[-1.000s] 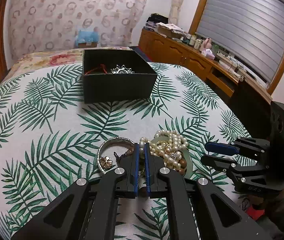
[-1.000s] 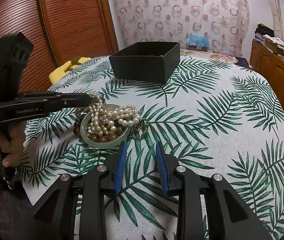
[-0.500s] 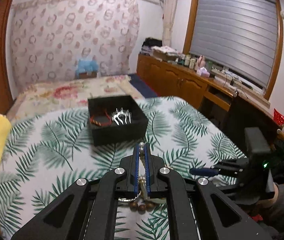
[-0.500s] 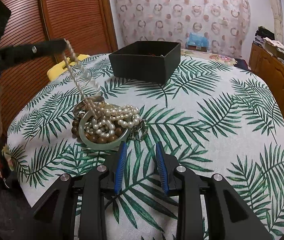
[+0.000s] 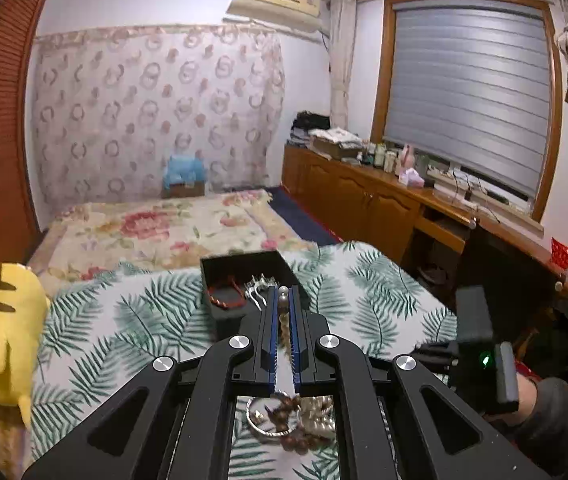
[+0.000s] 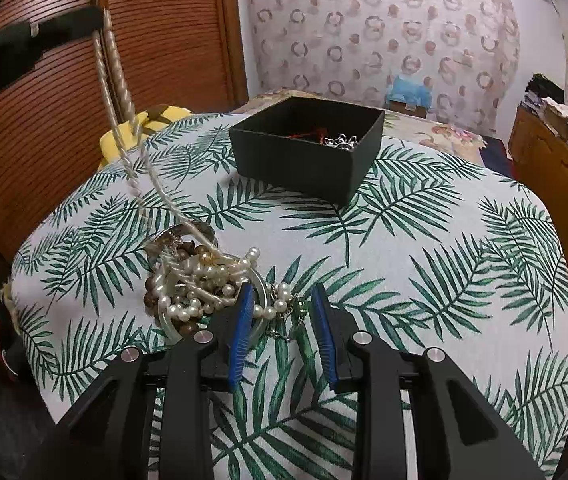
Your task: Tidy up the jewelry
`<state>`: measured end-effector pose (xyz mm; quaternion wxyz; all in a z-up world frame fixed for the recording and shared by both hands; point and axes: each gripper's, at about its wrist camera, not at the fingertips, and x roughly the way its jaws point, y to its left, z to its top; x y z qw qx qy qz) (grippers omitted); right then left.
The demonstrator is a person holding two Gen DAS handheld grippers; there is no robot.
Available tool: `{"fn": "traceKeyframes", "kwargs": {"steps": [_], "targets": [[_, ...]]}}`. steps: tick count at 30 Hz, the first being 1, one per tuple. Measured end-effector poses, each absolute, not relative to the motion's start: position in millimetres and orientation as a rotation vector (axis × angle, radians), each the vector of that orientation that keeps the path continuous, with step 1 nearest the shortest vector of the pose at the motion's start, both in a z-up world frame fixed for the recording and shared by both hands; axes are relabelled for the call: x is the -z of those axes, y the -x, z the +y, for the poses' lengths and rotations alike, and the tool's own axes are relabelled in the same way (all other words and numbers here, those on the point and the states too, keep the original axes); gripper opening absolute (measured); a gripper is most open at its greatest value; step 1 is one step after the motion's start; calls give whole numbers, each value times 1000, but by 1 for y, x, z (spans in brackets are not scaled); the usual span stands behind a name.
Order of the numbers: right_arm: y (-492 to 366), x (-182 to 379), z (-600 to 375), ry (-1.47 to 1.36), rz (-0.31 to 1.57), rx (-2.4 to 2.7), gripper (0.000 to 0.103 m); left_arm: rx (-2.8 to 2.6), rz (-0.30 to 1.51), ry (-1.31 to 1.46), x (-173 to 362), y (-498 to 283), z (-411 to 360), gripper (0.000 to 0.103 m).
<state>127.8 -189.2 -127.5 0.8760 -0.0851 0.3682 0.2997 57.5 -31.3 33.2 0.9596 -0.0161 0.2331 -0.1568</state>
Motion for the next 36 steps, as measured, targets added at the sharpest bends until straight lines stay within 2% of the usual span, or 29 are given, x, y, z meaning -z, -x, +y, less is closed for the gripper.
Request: {"fn": "traceKeyframes", "kwargs": {"steps": [10, 25, 32, 33, 36], "targets": [[-128, 124, -179, 188, 770, -660, 32, 275, 405, 37, -57, -54, -12, 4], [-123, 138, -153, 366, 774, -658, 32, 265, 436, 55, -40, -51, -3, 4], [-123, 137, -153, 392, 767, -651, 19, 266, 447, 61, -34, -53, -3, 4], [-123, 136, -155, 387, 766, -653, 10, 265, 448, 61, -34, -53, -2, 4], [-124, 134, -158, 366, 771, -666, 9, 265, 453, 62, -32, -53, -3, 4]]}}
